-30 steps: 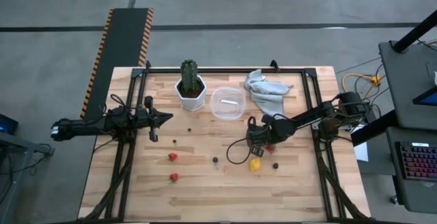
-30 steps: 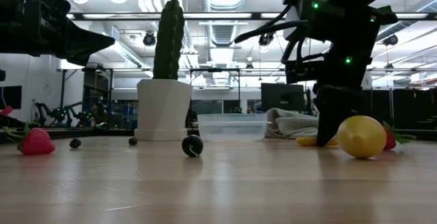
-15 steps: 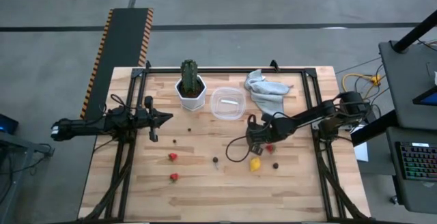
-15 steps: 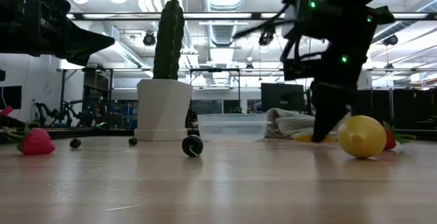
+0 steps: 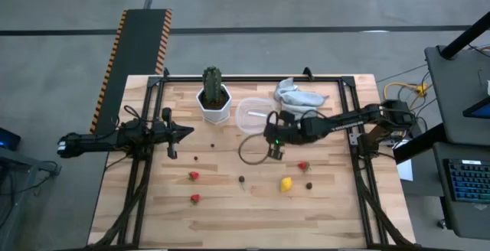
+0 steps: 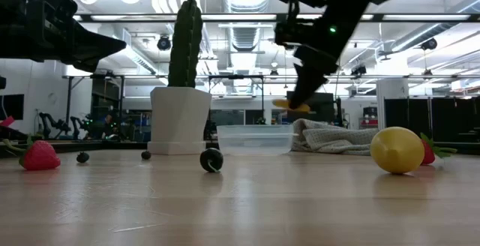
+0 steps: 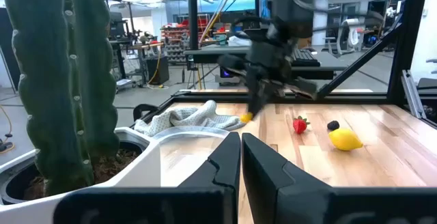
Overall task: Pick and placing Produce into tupperware
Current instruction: Put the small yellow corn into the transparent bin
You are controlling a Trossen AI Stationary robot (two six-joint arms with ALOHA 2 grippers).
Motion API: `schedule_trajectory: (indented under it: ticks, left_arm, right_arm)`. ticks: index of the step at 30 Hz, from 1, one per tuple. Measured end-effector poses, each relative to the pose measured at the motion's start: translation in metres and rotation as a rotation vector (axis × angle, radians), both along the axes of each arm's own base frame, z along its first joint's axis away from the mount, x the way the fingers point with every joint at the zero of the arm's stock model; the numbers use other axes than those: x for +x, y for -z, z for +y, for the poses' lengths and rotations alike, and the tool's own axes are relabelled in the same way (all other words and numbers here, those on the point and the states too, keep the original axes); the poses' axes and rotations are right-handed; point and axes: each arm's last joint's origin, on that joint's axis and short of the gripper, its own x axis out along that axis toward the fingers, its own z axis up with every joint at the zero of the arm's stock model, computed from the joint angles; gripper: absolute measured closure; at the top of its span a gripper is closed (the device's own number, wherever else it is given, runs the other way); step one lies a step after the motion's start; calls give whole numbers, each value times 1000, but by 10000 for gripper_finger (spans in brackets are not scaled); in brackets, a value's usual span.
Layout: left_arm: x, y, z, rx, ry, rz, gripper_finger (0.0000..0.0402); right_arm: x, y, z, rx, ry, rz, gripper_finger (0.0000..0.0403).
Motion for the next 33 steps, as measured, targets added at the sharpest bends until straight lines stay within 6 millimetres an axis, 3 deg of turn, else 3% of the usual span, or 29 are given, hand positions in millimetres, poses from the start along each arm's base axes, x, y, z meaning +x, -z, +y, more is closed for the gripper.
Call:
schedule_trajectory:
  ticks: [7, 14, 28, 33]
  left_arm:
    - [0, 0, 0, 0, 1, 0, 402]
    - [0, 0, 0, 0, 1, 0, 402]
    - [0, 0, 0, 0, 1, 0, 402]
    - [0, 0, 0, 0, 1, -1, 402]
  right_arm:
    - [10, -26, -60, -3, -15, -63, 394]
    - [1, -24, -103, 79, -1, -124, 394]
    - [-5, -9, -119, 113, -3, -203, 395]
    - [4, 8, -122, 130, -3, -155, 395]
